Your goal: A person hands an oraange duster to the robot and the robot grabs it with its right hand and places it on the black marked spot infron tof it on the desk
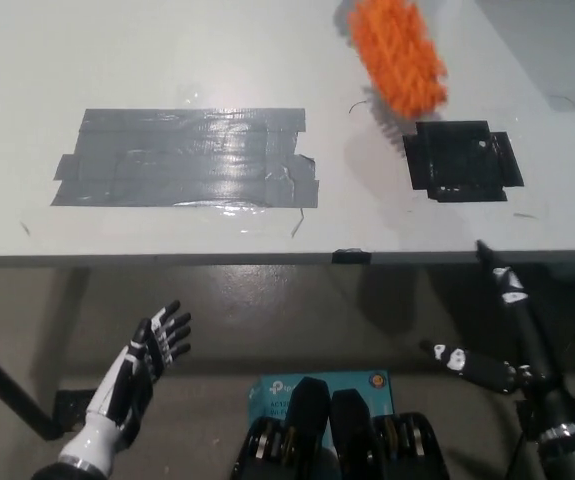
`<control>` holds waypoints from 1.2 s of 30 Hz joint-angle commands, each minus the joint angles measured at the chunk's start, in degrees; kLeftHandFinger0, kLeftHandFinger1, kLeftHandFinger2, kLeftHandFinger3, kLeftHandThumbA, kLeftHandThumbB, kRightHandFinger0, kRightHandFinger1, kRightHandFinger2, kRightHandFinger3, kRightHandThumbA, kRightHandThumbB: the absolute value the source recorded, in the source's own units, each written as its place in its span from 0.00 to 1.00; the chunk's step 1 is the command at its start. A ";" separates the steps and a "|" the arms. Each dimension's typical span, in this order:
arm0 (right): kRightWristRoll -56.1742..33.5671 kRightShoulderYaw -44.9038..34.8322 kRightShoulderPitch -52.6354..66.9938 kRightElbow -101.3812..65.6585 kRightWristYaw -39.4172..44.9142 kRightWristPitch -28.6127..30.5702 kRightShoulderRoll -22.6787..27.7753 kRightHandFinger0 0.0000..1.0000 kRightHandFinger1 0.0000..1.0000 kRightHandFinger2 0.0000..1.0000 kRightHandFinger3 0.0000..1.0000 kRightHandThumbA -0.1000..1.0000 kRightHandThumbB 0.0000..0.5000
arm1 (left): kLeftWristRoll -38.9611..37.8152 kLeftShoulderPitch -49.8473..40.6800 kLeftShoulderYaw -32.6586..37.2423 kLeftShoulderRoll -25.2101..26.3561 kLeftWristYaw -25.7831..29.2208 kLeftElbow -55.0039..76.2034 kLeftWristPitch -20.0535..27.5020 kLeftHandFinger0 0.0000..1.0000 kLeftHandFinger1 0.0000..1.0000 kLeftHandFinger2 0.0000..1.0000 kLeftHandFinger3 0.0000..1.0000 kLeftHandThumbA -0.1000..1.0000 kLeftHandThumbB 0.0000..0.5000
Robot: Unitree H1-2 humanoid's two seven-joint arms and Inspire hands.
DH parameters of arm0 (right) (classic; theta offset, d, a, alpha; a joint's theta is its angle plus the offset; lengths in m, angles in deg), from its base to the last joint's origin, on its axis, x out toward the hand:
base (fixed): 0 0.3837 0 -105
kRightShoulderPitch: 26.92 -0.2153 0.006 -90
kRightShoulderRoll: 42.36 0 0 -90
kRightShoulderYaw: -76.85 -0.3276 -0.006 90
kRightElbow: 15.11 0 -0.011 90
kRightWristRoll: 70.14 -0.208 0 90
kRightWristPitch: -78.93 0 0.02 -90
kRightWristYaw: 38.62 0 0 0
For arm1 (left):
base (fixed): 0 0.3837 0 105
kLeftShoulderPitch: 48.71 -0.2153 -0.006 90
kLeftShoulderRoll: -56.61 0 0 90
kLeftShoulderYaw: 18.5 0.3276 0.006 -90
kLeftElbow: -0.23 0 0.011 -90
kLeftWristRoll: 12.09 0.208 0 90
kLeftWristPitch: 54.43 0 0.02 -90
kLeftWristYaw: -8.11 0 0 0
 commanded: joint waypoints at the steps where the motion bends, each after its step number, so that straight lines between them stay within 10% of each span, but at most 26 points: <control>1: 8.66 -2.81 -0.36 -9.33 -5.28 2.57 1.13 1.00 1.00 1.00 1.00 0.92 0.30 | -0.81 -0.78 0.70 -0.58 -1.53 0.50 2.97 1.00 1.00 1.00 1.00 1.00 0.73; 5: 8.71 -6.09 -5.27 -17.95 -1.18 -6.44 2.99 1.00 1.00 1.00 1.00 1.00 0.48 | -0.84 -0.64 0.76 -0.46 -1.62 0.14 3.11 1.00 1.00 1.00 1.00 1.00 0.71; 19: 14.18 -5.20 -31.82 -7.69 7.05 -26.18 9.31 1.00 1.00 1.00 1.00 1.00 0.65 | -0.34 0.18 0.63 -0.56 -0.94 0.34 2.59 1.00 1.00 1.00 1.00 1.00 0.75; 36: 6.94 -6.15 -55.66 37.17 11.17 -26.26 8.21 1.00 1.00 1.00 1.00 1.00 0.67 | 1.24 1.61 2.18 -0.69 -0.78 0.13 2.55 1.00 1.00 1.00 1.00 1.00 0.73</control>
